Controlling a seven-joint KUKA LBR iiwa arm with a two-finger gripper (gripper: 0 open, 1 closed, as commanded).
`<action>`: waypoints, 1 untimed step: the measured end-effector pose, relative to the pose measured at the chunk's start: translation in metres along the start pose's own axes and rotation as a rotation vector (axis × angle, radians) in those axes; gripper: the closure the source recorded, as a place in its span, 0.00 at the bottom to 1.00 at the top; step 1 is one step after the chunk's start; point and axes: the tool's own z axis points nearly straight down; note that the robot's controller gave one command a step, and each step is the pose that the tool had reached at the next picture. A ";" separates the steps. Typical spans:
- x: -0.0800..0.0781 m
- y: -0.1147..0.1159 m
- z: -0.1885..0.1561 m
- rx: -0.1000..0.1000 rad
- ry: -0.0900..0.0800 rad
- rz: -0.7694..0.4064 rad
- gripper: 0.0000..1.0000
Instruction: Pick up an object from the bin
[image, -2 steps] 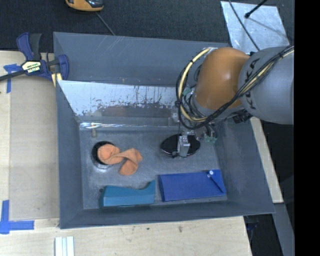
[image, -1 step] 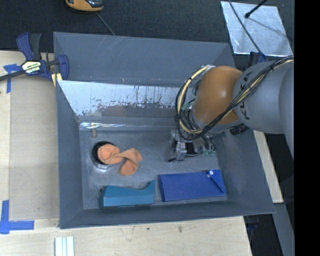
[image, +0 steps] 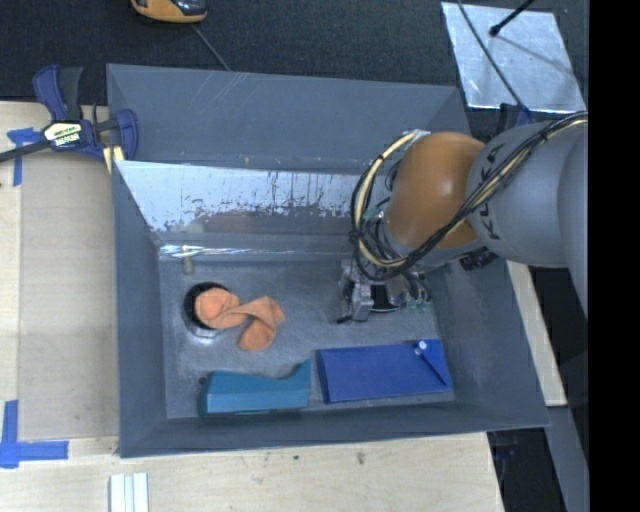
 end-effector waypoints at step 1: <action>0.021 -0.006 -0.037 0.000 0.010 -0.005 1.00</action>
Offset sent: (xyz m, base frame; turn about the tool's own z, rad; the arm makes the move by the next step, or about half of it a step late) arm -0.0351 -0.0080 0.0978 -0.0175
